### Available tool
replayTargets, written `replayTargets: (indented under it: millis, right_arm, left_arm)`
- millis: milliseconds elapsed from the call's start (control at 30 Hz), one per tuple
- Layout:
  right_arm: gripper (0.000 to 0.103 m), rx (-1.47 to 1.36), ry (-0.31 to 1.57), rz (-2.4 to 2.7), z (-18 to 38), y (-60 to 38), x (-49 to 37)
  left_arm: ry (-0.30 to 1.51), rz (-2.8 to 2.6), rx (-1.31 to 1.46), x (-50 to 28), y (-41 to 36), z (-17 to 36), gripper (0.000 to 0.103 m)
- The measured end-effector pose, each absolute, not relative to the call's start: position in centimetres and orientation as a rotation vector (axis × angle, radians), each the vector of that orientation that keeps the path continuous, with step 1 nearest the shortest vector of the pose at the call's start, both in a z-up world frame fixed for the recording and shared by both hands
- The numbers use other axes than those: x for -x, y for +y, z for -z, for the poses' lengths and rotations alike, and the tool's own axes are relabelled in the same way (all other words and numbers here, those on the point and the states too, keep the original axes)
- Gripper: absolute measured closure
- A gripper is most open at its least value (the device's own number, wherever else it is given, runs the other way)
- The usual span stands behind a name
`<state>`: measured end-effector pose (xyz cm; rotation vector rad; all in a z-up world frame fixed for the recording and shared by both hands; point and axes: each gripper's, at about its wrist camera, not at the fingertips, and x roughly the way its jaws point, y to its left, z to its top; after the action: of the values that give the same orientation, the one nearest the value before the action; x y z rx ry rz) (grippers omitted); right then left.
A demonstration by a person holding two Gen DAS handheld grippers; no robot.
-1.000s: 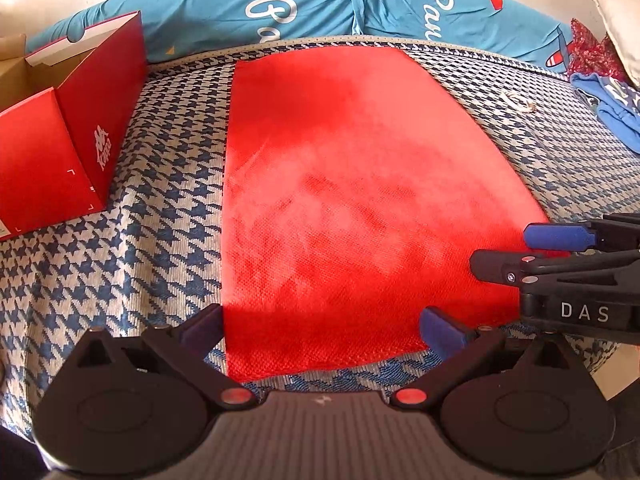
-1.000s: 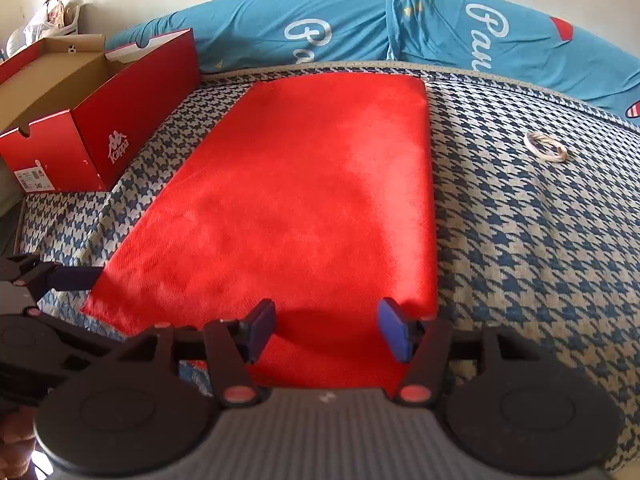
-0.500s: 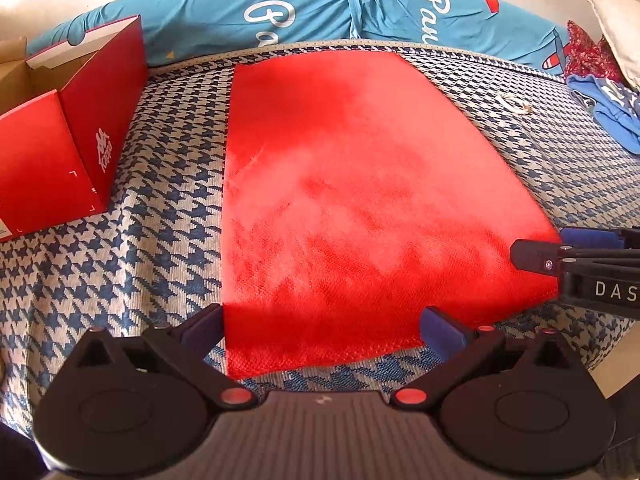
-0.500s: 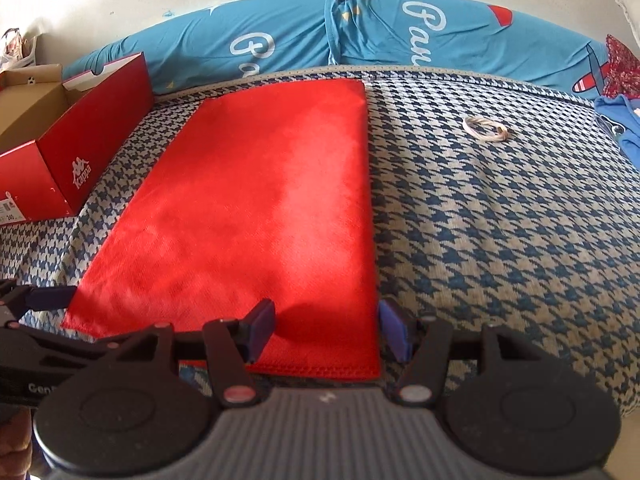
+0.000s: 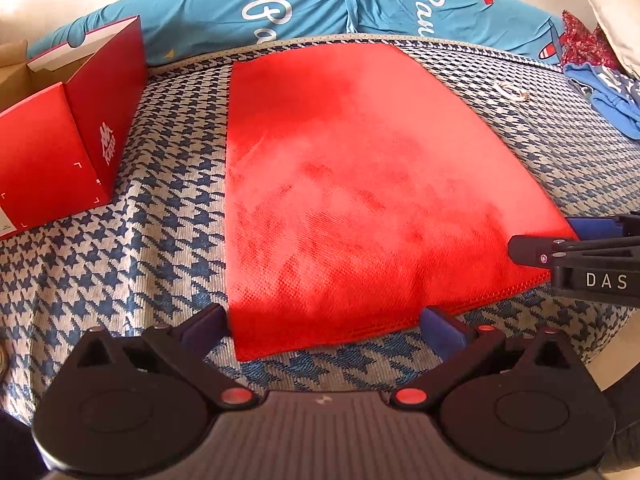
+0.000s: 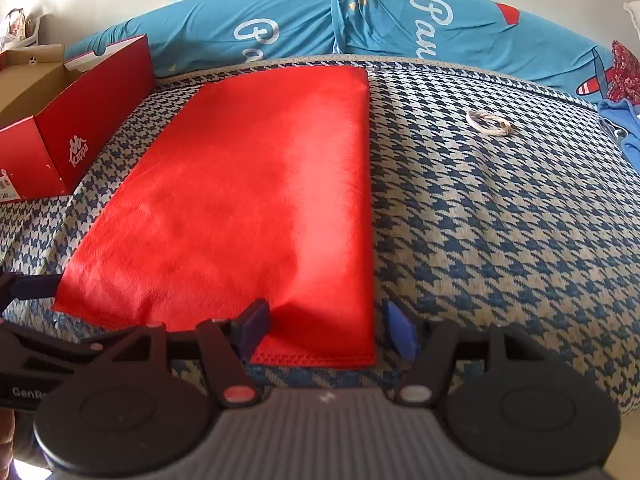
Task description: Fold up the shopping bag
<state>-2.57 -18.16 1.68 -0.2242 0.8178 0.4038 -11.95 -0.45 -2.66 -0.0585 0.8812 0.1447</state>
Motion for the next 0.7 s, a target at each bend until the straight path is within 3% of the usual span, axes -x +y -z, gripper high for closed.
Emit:
replayTargets:
  millis: [500, 700]
  right_arm:
    - [0.033, 0.215, 0.785, -0.402, -2.1, -18.5, 3.5]
    - [0.046, 0.168, 0.705, -0.387, -3.4, -19.5, 4.1]
  left_arm:
    - [0.869, -0.144, 0.044, 12.5, -0.6, 2.9, 0.0]
    - [0.866, -0.145, 0.04, 12.6, -0.6, 3.0, 0.0]
